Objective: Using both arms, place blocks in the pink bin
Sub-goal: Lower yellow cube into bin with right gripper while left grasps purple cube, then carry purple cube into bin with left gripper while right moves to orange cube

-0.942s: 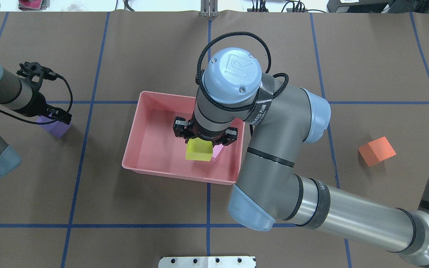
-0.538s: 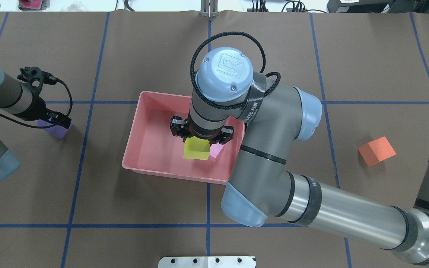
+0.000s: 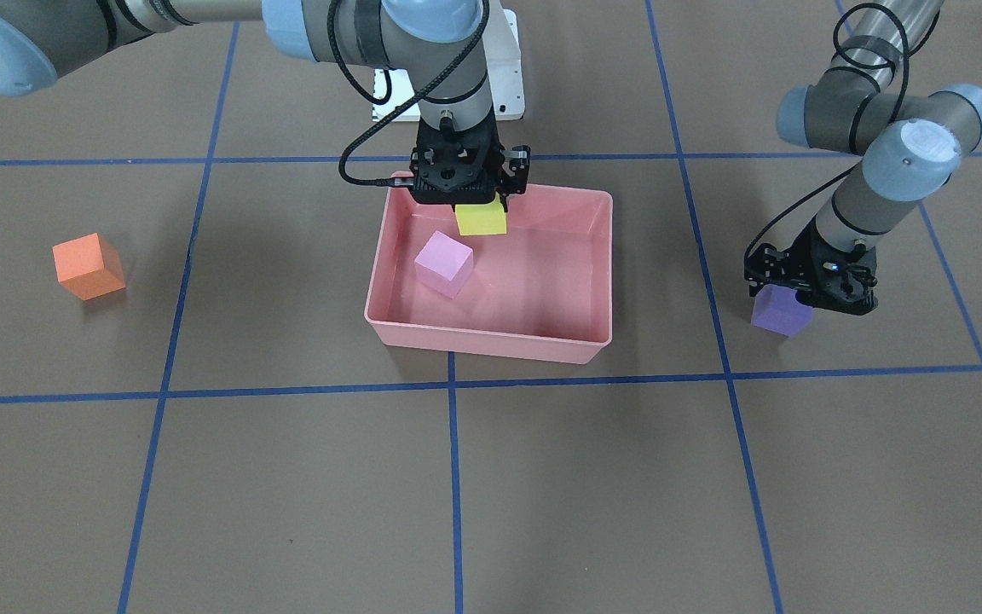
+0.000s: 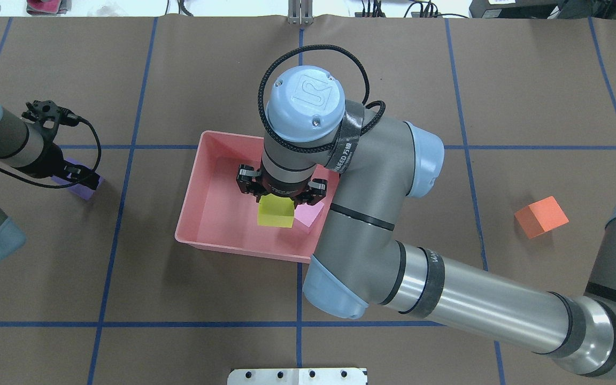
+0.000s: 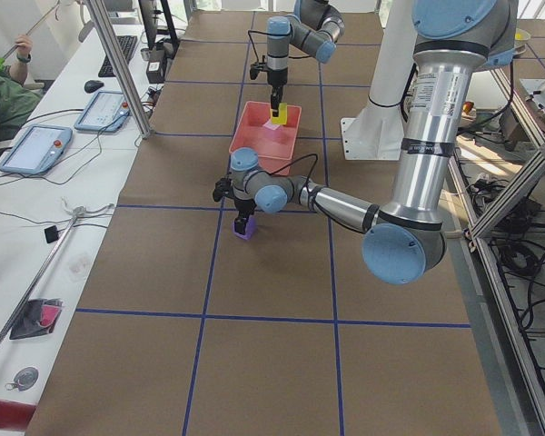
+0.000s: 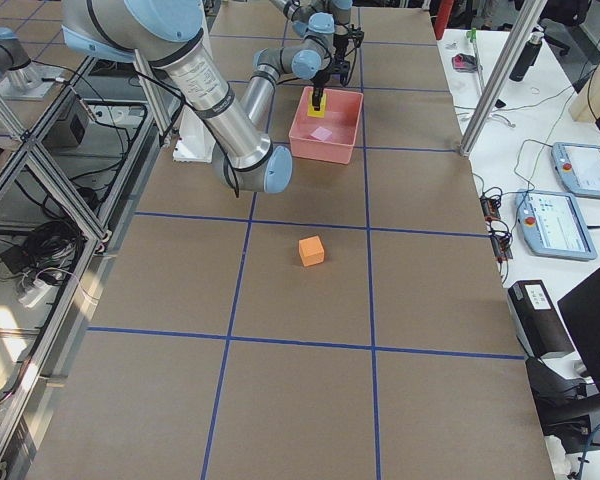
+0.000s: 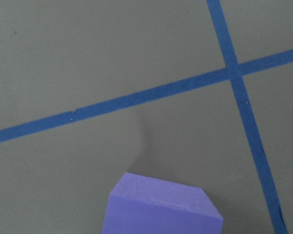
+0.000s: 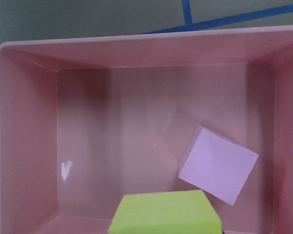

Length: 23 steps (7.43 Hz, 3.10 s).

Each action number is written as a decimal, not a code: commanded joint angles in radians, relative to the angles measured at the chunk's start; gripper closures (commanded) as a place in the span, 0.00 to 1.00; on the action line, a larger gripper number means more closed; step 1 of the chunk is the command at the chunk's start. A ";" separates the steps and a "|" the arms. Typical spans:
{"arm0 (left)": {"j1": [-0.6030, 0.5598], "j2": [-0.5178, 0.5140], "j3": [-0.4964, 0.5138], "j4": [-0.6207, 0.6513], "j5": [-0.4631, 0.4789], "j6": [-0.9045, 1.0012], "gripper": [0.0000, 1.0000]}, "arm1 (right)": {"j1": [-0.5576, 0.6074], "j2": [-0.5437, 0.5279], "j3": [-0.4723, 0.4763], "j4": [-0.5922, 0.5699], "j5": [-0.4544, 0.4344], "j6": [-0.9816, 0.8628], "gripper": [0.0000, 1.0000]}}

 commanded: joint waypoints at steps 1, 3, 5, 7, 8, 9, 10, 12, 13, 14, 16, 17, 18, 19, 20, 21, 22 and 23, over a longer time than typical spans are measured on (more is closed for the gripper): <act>-0.002 0.003 -0.004 0.002 -0.012 0.000 1.00 | 0.000 0.016 -0.066 0.076 0.000 0.007 1.00; -0.011 0.005 -0.039 0.040 -0.118 -0.001 1.00 | 0.002 0.016 -0.057 0.090 0.000 0.014 0.01; -0.079 -0.015 -0.195 0.291 -0.198 0.017 1.00 | 0.000 0.022 -0.038 0.098 0.000 0.040 0.00; -0.115 -0.164 -0.381 0.661 -0.208 0.055 1.00 | 0.002 0.001 -0.012 0.092 -0.041 0.037 0.00; -0.117 -0.334 -0.391 0.854 -0.208 0.040 1.00 | 0.017 -0.040 0.040 0.048 -0.053 0.023 0.00; -0.114 -0.482 -0.382 0.985 -0.209 -0.007 1.00 | 0.043 -0.113 0.152 -0.041 -0.058 -0.049 0.00; -0.086 -0.556 -0.378 0.991 -0.211 -0.137 1.00 | 0.064 -0.213 0.274 -0.125 -0.058 -0.188 0.00; 0.078 -0.609 -0.316 0.852 -0.164 -0.376 1.00 | 0.144 -0.434 0.448 -0.129 -0.041 -0.407 0.00; 0.118 -0.609 -0.255 0.744 -0.103 -0.433 1.00 | 0.194 -0.534 0.487 -0.124 -0.038 -0.540 0.00; 0.120 -0.618 -0.165 0.656 -0.098 -0.437 1.00 | 0.249 -0.592 0.492 -0.124 0.001 -0.650 0.00; 0.118 -0.621 -0.093 0.603 -0.055 -0.429 1.00 | 0.333 -0.678 0.492 -0.123 0.043 -0.841 0.00; 0.118 -0.621 -0.079 0.591 -0.055 -0.428 1.00 | 0.359 -0.724 0.487 -0.118 0.043 -0.914 0.00; 0.120 -0.623 -0.067 0.582 -0.055 -0.429 1.00 | 0.367 -0.793 0.474 -0.047 0.045 -0.943 0.00; 0.118 -0.623 -0.062 0.580 -0.053 -0.428 1.00 | 0.382 -0.835 0.429 0.045 0.087 -0.944 0.00; 0.117 -0.624 -0.061 0.578 -0.053 -0.428 1.00 | 0.391 -0.894 0.379 0.167 0.103 -0.941 0.02; 0.114 -0.623 -0.058 0.571 -0.045 -0.428 0.82 | 0.402 -0.904 0.324 0.245 0.138 -0.942 0.02; 0.115 -0.623 -0.053 0.566 -0.013 -0.426 0.01 | 0.402 -0.904 0.303 0.248 0.152 -0.944 0.08; 0.114 -0.621 -0.050 0.542 -0.004 -0.426 0.00 | 0.403 -0.906 0.296 0.247 0.155 -0.947 0.11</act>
